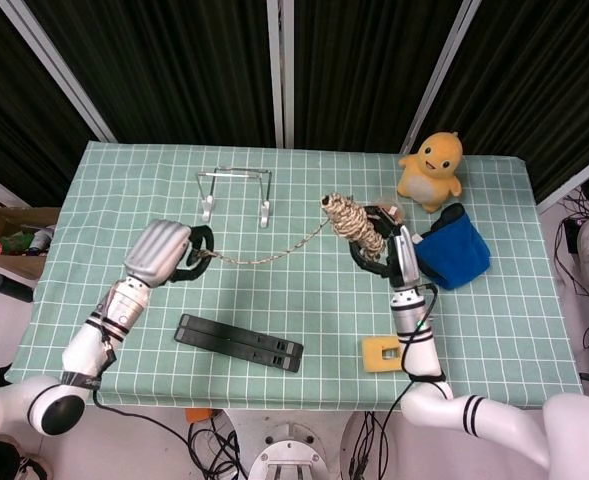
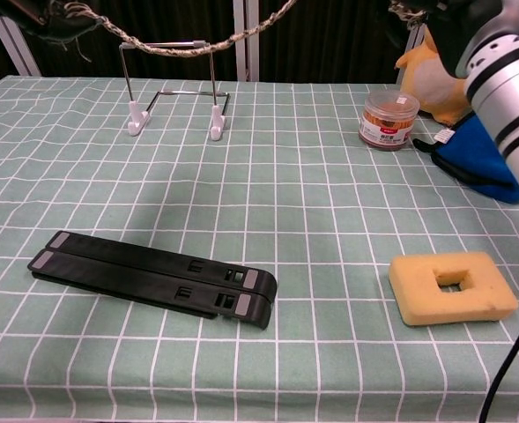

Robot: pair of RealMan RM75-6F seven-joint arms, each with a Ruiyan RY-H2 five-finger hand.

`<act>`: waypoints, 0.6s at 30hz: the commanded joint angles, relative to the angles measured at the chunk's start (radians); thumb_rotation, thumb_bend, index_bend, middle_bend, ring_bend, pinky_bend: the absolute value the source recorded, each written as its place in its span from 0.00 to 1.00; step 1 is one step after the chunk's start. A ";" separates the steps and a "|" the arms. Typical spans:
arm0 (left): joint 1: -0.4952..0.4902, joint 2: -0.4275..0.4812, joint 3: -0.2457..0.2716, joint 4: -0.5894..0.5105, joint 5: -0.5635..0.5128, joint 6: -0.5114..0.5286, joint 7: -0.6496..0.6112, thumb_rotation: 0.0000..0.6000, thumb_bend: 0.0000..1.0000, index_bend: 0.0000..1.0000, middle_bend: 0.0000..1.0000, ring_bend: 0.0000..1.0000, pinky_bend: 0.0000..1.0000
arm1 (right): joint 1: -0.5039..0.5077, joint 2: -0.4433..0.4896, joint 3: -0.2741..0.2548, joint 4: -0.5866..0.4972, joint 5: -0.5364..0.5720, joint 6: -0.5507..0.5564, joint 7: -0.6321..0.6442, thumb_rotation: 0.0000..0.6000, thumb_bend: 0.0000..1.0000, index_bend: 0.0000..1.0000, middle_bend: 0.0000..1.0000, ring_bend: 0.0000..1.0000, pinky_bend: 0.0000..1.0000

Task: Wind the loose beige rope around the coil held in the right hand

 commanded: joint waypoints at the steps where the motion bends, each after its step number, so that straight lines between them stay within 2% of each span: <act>1: 0.012 0.028 -0.017 -0.074 0.058 0.043 0.058 1.00 0.51 0.81 0.77 0.73 0.85 | 0.061 -0.050 0.043 0.079 0.036 -0.077 -0.066 1.00 0.64 0.89 0.75 0.68 0.91; 5: 0.012 0.042 -0.038 -0.128 0.127 0.080 0.120 1.00 0.51 0.81 0.77 0.73 0.85 | 0.125 -0.087 0.045 0.183 0.029 -0.144 -0.142 1.00 0.64 0.90 0.75 0.68 0.91; 10: 0.007 0.003 -0.049 -0.132 0.211 0.103 0.174 1.00 0.51 0.81 0.77 0.73 0.86 | 0.198 -0.127 0.037 0.252 0.011 -0.218 -0.209 1.00 0.65 0.90 0.75 0.68 0.91; 15: -0.033 -0.023 -0.113 -0.134 0.197 0.082 0.166 1.00 0.51 0.81 0.77 0.73 0.86 | 0.247 -0.161 -0.014 0.289 -0.051 -0.254 -0.257 1.00 0.64 0.90 0.75 0.68 0.90; 18: -0.067 -0.020 -0.160 -0.136 0.144 0.050 0.156 1.00 0.51 0.81 0.77 0.73 0.86 | 0.273 -0.160 -0.049 0.282 -0.095 -0.284 -0.237 1.00 0.65 0.90 0.75 0.68 0.91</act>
